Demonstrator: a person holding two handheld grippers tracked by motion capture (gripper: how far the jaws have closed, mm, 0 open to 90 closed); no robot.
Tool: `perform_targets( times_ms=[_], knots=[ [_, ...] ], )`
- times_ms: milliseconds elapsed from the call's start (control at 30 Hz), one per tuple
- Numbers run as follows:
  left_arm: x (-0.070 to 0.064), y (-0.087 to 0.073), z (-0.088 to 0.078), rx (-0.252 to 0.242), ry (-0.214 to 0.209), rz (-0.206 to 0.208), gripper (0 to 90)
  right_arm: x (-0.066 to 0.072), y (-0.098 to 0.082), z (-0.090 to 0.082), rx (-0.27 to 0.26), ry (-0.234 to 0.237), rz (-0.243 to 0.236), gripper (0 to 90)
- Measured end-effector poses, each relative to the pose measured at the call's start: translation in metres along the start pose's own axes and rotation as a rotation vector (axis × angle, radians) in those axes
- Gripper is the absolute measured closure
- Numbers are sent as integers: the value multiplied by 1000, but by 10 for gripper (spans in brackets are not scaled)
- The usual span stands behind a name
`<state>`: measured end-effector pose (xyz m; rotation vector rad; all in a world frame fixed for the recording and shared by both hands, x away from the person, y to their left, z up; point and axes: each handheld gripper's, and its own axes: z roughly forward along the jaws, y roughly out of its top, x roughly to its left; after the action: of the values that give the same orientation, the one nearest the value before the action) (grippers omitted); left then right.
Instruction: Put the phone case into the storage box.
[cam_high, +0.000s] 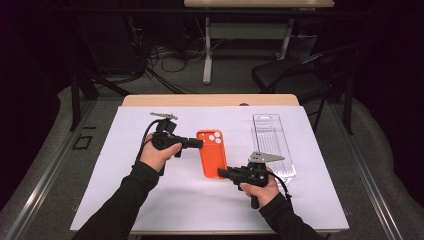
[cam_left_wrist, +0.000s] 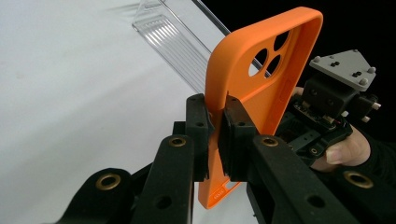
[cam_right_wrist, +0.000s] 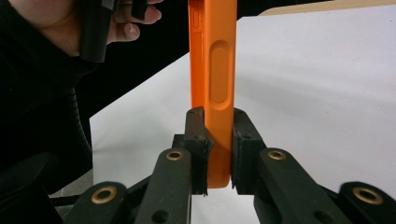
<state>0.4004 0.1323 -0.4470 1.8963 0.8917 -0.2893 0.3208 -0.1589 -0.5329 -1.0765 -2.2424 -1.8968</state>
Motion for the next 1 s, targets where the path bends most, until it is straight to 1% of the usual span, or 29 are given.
perform_targets(
  times_ms=[300, 567, 1000],
  knots=[
    [1, -1, 0, -2, -1, -4, 834, -1, 0, 1, -5, -2, 3, 800],
    [1, -1, -1, -3, -3, -19, 837, -1, 0, 1, -8, 5, 28, 799],
    [2, -1, -1, 2, -5, -31, 839, -1, 0, 1, -10, 6, 39, 784]
  ],
)
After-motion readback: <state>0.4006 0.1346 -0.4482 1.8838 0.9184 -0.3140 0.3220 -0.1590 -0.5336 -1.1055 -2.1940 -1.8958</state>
